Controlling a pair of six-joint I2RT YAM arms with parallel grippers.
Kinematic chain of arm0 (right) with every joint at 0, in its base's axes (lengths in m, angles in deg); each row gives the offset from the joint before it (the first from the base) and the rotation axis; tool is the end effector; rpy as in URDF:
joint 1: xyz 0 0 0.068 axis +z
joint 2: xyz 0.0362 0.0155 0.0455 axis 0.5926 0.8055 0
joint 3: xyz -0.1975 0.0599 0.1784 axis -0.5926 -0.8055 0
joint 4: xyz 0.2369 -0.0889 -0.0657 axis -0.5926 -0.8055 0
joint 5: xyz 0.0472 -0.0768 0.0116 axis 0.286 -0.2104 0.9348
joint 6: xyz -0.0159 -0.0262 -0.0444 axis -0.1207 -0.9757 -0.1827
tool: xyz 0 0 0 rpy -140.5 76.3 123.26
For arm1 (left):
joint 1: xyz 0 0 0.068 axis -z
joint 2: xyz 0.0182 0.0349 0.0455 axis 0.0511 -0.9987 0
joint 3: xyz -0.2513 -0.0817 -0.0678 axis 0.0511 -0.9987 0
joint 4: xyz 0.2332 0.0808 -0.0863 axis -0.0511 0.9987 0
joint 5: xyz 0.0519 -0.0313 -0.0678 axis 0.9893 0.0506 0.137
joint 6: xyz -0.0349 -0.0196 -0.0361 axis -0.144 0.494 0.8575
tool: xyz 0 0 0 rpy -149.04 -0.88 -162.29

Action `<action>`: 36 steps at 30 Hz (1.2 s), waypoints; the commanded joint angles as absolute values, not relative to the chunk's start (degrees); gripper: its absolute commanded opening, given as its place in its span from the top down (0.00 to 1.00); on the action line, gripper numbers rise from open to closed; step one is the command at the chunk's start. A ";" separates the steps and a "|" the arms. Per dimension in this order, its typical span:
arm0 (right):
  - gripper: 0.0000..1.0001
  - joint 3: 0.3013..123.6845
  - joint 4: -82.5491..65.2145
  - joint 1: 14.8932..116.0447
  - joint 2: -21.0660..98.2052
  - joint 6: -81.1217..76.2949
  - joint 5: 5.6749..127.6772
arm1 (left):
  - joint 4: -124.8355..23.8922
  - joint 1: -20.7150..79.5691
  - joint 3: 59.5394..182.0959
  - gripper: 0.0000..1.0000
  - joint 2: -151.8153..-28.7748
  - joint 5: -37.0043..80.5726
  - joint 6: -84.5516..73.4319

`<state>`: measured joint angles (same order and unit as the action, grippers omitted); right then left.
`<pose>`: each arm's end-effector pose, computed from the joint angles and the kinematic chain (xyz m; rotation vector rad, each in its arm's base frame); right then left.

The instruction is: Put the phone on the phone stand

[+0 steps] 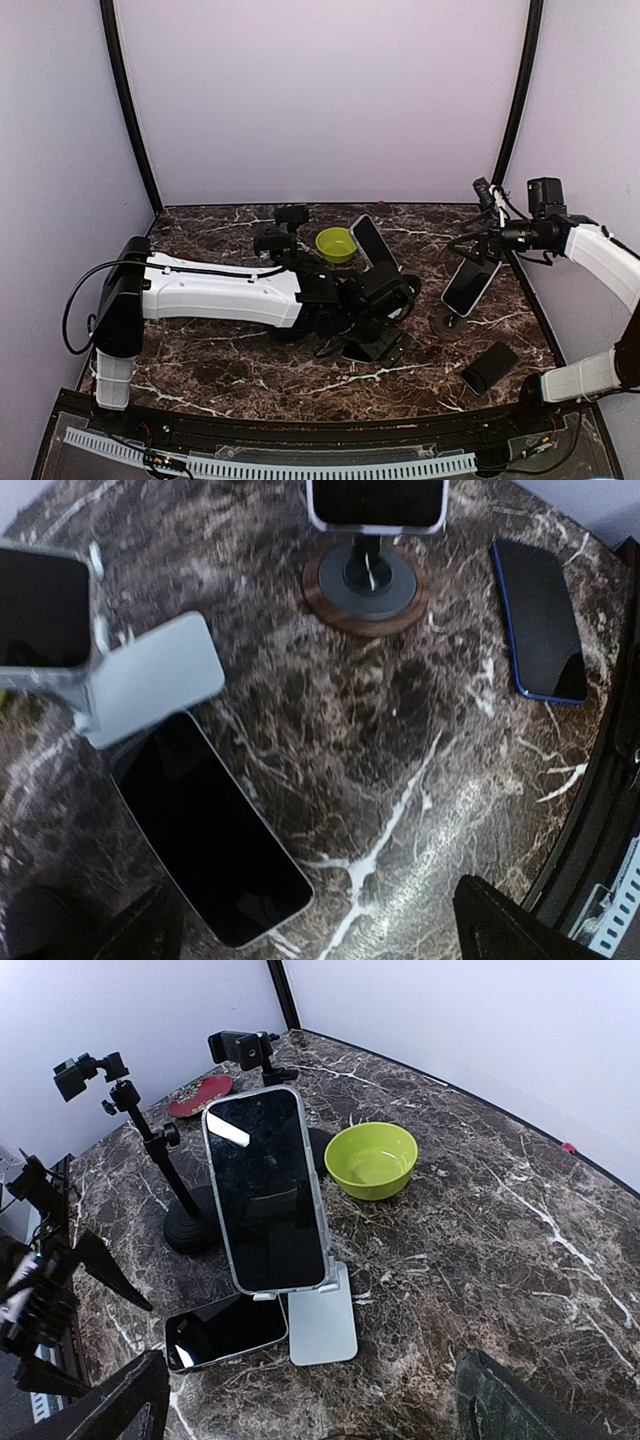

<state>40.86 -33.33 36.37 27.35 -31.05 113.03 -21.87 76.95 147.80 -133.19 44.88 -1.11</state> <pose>0.2532 0.0289 0.2925 -0.8423 1.8821 0.8298 0.1388 -0.4513 0.2447 1.0431 2.1426 -0.4673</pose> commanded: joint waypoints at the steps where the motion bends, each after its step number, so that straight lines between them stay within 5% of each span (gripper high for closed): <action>1: 0.00 41.14 -32.06 36.19 27.19 -31.11 114.08 | -10.58 73.78 150.26 0.02 -136.30 37.16 10.29; 12: 0.00 40.92 -32.24 36.21 27.12 -31.33 114.06 | -15.34 68.17 149.32 0.01 -139.60 31.88 15.79; 36: 0.00 41.03 -33.36 36.34 27.64 -32.69 114.70 | 8.27 68.84 164.98 0.05 -153.89 41.10 23.47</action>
